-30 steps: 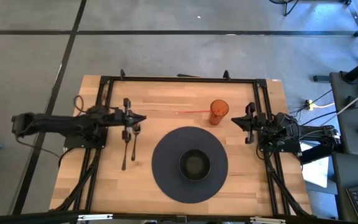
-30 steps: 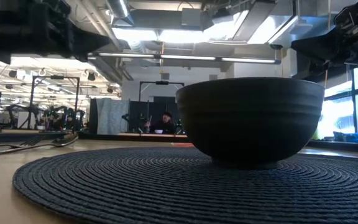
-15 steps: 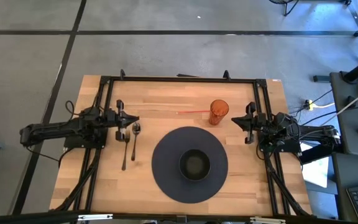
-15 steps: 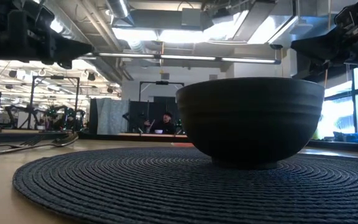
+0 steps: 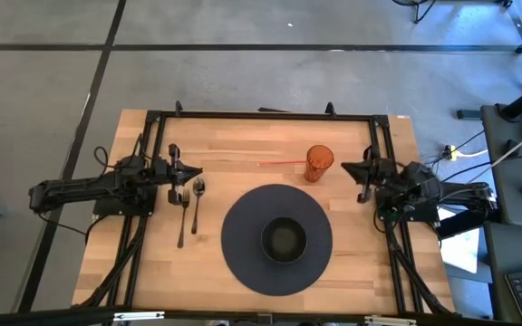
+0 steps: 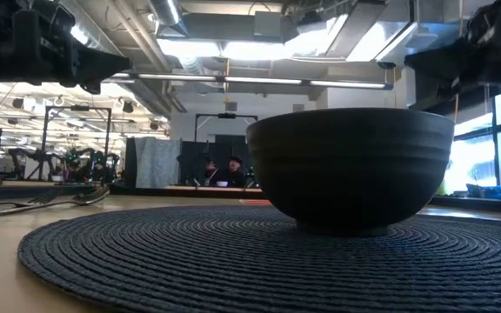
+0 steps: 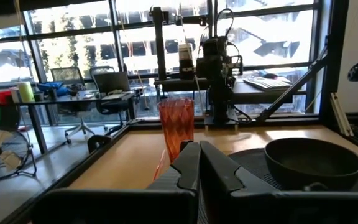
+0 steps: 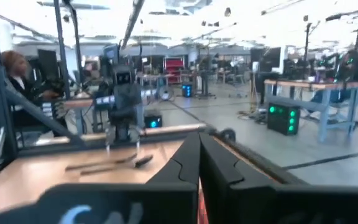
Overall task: Pick & Place Utensil
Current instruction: Put the orange straw into the orange cup
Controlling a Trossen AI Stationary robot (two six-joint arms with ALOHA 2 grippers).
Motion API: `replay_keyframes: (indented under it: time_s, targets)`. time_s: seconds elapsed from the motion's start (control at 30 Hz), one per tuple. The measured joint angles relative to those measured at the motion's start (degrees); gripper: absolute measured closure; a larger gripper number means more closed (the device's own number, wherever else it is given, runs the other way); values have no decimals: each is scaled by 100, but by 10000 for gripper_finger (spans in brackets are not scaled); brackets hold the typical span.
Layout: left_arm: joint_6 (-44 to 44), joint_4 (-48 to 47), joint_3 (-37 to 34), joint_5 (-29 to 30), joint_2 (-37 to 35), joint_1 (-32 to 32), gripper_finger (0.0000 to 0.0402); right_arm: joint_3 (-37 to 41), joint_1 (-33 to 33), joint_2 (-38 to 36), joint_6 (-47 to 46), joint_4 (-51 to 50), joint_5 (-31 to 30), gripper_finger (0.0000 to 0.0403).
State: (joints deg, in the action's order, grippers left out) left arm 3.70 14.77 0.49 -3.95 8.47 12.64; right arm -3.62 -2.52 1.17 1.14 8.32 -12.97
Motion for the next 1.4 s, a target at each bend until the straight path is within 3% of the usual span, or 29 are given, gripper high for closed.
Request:
replay_keyframes:
  time_s: [0.2,0.47,0.7,0.83,1.1,1.4]
  targets:
    - [2,298,0,292,0,0,399,-2107,-25,1091,363,-1557,-104,401]
    - [3,388,0,854,2,0,399,-5285,-605,4360,102,-4148,-18,401]
    - [-52,342,0,945,2,0,398,-7931,-1461,7347,623,-5659,1588,402]
    - [-212,228,0,945,2,0,394,-9144,-1755,8859,1202,-6302,1754,401]
    - [-432,-182,0,945,4,0,398,-10575,-1956,10961,2340,-7019,1763,359]
    - [-923,-707,0,944,4,0,398,-10848,-1952,12115,2672,-6761,1921,234]
